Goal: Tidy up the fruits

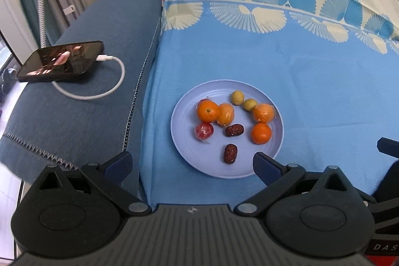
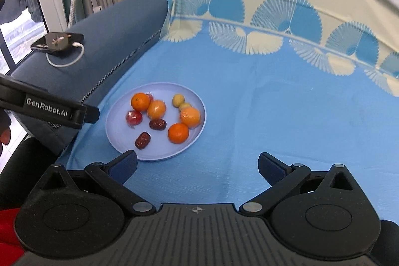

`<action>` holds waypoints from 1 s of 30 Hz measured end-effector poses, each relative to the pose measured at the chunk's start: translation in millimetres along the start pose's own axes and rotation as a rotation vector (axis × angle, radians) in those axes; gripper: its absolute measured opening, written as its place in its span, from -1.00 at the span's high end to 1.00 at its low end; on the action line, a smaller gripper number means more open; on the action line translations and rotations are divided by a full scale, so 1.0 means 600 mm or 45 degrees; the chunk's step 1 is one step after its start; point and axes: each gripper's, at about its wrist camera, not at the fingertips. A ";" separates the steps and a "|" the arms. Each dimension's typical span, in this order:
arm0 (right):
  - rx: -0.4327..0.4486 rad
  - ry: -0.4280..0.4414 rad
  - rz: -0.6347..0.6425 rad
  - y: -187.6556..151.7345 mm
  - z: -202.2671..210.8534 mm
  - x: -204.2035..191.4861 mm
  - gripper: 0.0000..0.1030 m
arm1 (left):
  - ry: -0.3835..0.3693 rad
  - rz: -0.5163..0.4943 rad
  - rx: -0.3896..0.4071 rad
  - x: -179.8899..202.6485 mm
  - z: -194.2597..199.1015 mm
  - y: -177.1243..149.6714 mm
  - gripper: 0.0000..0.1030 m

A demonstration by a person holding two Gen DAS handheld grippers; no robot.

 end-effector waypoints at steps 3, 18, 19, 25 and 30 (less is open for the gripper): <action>0.036 -0.018 0.013 -0.005 0.024 -0.004 -0.99 | 0.003 0.014 0.013 0.006 0.018 -0.015 -0.99; 0.178 -0.061 -0.010 -0.018 0.088 0.005 -0.99 | 0.008 -0.018 0.073 0.027 0.073 -0.030 -0.99; 0.175 -0.059 -0.008 -0.018 0.087 0.002 -0.99 | 0.009 -0.006 0.074 0.024 0.075 -0.032 -0.99; 0.169 -0.073 -0.064 -0.013 0.075 0.000 -0.99 | 0.069 -0.006 0.087 0.028 0.075 -0.025 -0.99; 0.164 -0.089 -0.104 -0.020 0.076 0.000 -0.99 | 0.064 0.021 0.067 0.029 0.072 -0.027 -0.99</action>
Point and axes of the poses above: each gripper's, at about its wrist camera, not at the fingertips, and z roughly against the way its jaws point, x to its right, y to its top, and after that the axes turned 2 degrees about -x, right-handed
